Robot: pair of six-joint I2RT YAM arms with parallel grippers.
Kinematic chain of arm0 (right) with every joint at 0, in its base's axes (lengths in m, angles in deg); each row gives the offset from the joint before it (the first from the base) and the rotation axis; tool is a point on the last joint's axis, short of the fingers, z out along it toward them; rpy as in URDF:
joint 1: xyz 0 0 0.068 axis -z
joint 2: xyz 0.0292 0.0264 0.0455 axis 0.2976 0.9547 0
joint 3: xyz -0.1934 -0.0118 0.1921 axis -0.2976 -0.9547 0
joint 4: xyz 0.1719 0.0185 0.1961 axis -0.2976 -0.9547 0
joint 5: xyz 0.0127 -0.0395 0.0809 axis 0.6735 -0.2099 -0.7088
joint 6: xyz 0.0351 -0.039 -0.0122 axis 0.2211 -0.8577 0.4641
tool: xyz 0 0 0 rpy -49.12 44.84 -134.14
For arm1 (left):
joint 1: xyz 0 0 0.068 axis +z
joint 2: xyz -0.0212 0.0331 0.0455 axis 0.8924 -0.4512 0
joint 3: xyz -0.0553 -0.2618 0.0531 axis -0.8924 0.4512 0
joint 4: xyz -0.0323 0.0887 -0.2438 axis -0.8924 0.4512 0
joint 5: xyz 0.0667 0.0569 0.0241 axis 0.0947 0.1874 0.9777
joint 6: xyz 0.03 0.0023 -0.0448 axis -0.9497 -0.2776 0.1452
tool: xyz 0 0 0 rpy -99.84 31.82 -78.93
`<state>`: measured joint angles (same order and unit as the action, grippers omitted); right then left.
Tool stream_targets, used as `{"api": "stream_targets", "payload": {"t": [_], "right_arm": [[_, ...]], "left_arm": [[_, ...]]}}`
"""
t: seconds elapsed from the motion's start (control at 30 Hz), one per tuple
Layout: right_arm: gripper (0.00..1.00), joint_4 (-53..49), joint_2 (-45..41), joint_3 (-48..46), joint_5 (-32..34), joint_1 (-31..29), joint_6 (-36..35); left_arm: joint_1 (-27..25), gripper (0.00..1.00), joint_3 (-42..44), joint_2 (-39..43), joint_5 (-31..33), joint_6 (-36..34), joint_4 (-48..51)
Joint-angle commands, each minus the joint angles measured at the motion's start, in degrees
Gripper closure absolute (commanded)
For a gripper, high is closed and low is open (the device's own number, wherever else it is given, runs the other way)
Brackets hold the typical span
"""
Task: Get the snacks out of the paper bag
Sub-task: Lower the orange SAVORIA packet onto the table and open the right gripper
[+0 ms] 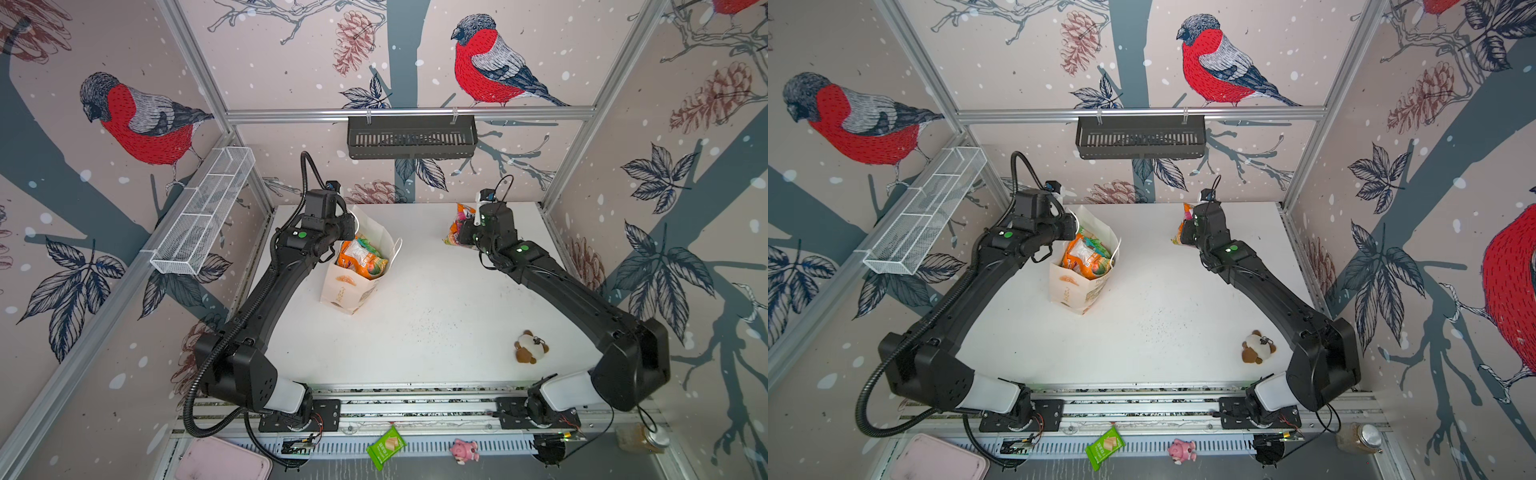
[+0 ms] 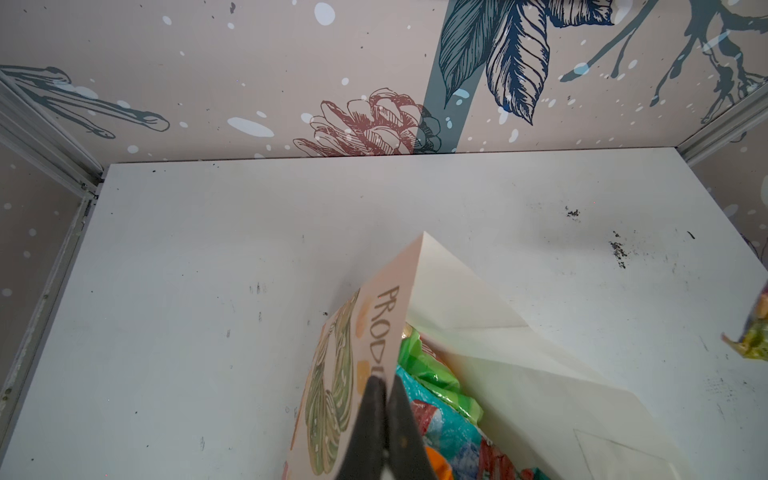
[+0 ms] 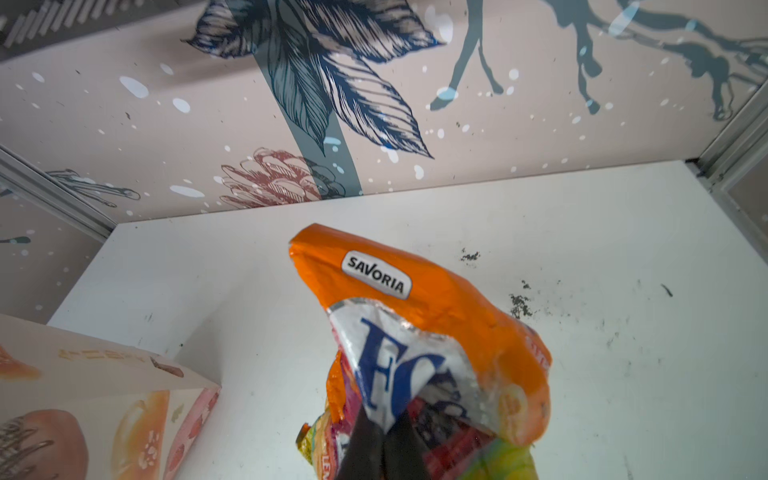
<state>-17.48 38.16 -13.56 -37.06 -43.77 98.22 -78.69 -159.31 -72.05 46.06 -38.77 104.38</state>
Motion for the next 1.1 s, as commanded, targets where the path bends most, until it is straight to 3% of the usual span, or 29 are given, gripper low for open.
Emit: {"api": "stream_targets", "payload": {"t": [0.0, 0.37, 0.63, 0.67, 0.7, 0.73, 0.8, 1.07], "right_arm": [[1.0, 2.6, 2.8, -1.0, -1.5, 1.5, 2.6], [1.0, -7.1, 21.1, 5.2, -1.8, 4.0, 3.1], [1.0, -6.6, 25.4, 7.0, -4.2, 4.0, 3.3], [0.96, -6.8, 25.8, 7.4, -4.2, 4.1, 3.3], [0.86, -7.0, 26.1, 7.6, -4.2, 4.1, 3.2], [0.67, -7.2, 26.5, 7.9, -4.1, 4.1, 3.3], [0.43, -7.8, 26.9, 8.5, -4.1, 4.1, 3.1], [0.01, -8.2, 22.3, 9.7, -4.3, 3.5, 1.6]], "left_arm": [[0.7, 1.0, 0.6, 0.7, -3.3, 1.2, -2.7], [2.0, 1.0, 2.2, 2.6, -3.9, 1.7, -4.1], [3.0, 1.0, 2.6, 3.3, -4.5, 2.1, -4.6], [3.0, 1.0, 2.6, 3.2, -4.7, 2.3, -4.7], [3.2, 1.0, 2.6, 3.1, -4.7, 2.2, -4.7], [3.3, 1.0, 2.8, 3.1, -5.0, 2.3, -4.8], [3.4, 1.0, 3.0, 3.2, -5.2, 2.4, -4.9], [3.5, 1.0, 3.6, 3.7, -5.6, 2.3, -5.7]]}}
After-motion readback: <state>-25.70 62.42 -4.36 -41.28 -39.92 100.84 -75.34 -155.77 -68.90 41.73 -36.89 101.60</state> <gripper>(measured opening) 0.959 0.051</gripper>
